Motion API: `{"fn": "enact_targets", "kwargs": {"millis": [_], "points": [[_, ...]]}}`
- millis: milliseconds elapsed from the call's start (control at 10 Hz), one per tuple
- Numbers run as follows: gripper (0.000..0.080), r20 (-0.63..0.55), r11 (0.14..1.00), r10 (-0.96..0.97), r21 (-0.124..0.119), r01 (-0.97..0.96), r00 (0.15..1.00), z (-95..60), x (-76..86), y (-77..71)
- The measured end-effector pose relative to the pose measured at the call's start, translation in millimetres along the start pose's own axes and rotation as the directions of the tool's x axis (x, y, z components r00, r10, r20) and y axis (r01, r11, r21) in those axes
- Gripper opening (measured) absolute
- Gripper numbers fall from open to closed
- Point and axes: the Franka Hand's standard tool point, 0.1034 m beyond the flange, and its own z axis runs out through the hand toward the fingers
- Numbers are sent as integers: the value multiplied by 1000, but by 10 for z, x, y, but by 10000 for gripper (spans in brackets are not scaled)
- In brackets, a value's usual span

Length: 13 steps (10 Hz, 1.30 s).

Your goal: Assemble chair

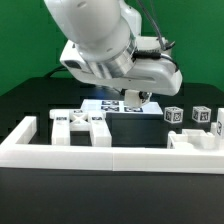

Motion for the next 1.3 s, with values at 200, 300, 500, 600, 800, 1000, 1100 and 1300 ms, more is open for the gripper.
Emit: {"fn": "enact_targets", "kwargs": {"millis": [200,300,500,600,800,1000,1100,1300], "points": [[291,-44,1000,-5,6,5,999,-13,72,-17],[291,-49,1000,-5,7,6,999,-17,74,-19],[291,-186,999,-19,23,24,982,-142,185,-143],[291,-238,999,-25,19,31,971,-263,104,-263],[291,-392,997,-66,17,79,917,-562,95,-521],[291,-513,995,-64,30,93,856,-550,132,-561],[291,-583,994,-66,35,106,810,-578,154,-606],[291,-672,990,-84,27,138,736,-616,118,-732]]}}
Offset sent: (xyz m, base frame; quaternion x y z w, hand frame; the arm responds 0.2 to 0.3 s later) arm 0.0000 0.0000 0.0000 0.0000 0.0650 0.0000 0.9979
